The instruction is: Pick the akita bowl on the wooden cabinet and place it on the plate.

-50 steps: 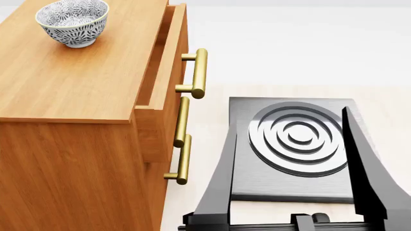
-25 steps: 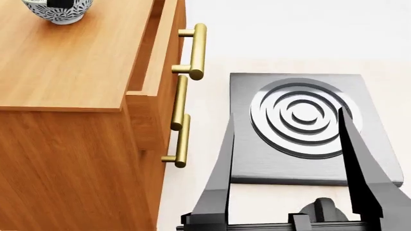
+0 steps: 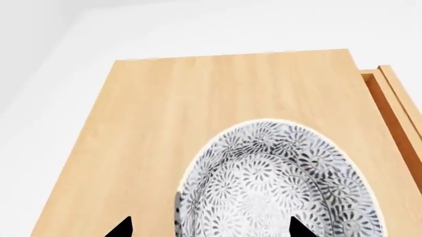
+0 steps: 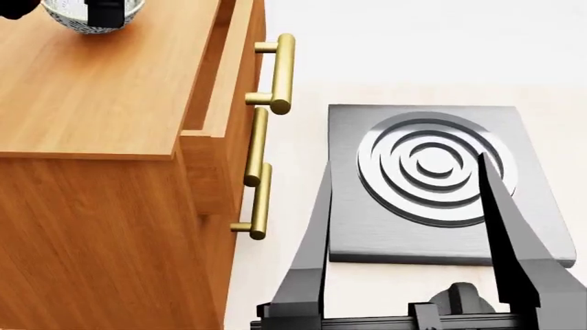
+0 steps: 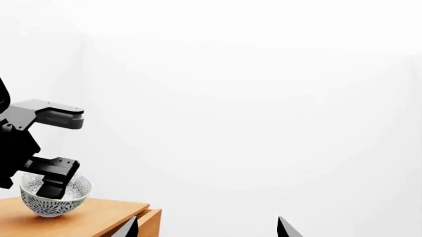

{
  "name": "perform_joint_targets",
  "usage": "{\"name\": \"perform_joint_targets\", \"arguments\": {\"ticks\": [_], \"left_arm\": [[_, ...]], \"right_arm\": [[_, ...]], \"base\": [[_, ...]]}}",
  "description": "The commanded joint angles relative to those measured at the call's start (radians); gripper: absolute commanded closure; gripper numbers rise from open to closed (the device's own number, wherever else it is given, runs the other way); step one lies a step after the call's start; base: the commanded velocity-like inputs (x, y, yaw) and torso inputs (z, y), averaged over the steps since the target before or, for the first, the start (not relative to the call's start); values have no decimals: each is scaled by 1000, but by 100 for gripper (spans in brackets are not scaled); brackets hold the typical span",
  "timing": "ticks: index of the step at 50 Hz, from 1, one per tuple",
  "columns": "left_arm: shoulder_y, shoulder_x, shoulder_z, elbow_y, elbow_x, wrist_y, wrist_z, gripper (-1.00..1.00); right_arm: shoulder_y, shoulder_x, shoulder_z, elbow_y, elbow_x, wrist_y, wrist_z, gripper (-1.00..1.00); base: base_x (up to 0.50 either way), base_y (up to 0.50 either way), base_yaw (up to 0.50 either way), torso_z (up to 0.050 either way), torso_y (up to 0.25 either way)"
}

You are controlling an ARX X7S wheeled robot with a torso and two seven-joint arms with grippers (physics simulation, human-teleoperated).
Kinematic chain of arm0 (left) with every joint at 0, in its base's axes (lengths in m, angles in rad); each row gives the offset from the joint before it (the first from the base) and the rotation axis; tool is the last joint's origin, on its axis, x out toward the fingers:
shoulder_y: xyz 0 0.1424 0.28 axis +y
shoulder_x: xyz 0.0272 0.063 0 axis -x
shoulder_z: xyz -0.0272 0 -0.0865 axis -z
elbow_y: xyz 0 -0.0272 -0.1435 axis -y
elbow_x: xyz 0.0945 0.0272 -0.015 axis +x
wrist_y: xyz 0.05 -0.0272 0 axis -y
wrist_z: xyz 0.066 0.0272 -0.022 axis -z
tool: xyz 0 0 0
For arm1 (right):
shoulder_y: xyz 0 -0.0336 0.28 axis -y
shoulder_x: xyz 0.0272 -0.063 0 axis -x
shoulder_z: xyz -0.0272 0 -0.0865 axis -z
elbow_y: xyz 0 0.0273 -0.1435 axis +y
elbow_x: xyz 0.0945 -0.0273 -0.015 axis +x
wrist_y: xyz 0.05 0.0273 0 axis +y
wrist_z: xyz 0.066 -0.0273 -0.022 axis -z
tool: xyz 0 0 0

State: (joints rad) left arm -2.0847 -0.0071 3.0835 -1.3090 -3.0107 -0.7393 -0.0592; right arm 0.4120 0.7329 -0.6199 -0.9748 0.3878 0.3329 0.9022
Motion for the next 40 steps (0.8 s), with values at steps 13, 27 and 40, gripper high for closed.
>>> {"name": "perform_joint_targets", "arguments": {"ticks": [13,27,40], "left_arm": [[37,-1,48,0,56,28,8,100],[15,7,-344,1,576,58,-36,100],[14,7,-697,1,938,55,-34,100]], "right_arm": [[7,1,-7,-3,0,6,4,-100],[7,4,-8,-2,0,-2,6,-100],[4,9,-5,-2,3,-9,11,-100]], "base": [[0,0,0,0,-1],[0,0,0,0,-1],[0,0,0,0,0]]}}
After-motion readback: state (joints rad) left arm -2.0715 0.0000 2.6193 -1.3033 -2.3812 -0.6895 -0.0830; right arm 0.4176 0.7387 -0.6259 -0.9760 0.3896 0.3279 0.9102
